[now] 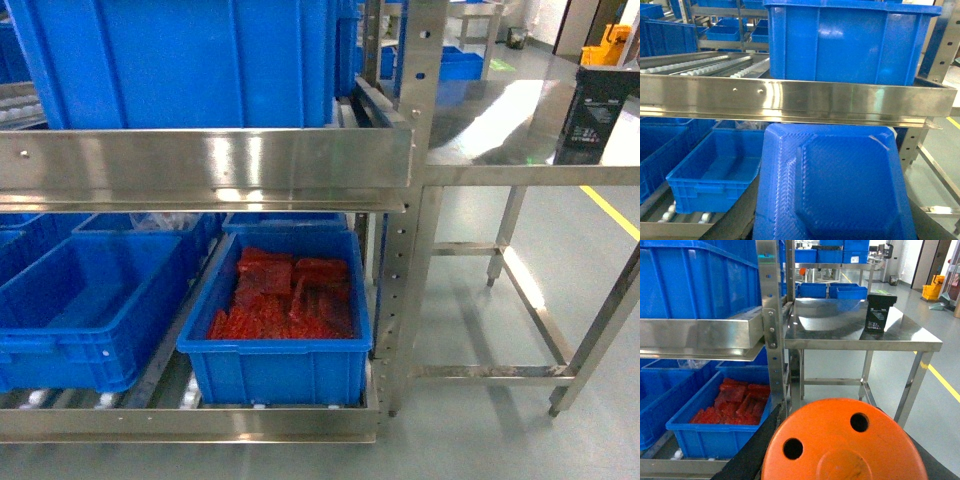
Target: Sort blue parts and orange caps into right shelf containers
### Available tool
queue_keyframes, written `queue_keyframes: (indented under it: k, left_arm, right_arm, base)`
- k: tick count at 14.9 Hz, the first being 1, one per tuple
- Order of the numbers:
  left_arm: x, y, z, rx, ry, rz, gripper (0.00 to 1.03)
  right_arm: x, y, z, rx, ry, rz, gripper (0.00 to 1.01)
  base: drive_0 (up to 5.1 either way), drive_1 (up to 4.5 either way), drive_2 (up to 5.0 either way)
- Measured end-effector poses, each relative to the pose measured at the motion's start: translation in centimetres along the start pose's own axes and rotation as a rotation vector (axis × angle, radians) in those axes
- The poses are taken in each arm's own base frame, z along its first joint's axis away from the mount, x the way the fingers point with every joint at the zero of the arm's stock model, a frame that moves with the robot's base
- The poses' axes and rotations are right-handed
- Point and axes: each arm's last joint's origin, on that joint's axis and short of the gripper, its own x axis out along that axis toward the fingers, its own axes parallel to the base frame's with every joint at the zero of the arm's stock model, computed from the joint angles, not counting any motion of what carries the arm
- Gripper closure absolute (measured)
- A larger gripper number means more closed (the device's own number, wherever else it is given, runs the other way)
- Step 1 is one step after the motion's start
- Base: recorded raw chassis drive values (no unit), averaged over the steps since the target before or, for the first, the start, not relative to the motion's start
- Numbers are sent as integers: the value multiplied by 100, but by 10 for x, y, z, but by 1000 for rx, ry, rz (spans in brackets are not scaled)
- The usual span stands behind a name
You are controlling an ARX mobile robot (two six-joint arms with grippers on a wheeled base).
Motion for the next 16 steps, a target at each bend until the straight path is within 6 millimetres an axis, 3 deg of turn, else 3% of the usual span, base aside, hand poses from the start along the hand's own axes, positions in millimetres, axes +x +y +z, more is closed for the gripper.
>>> queue_keyframes:
  k: [16]
  left_arm:
    - [0,0,0,0,0,0,60]
  right_arm:
    - [0,0,0,0,0,0,57]
  base:
    - [-512,233,233]
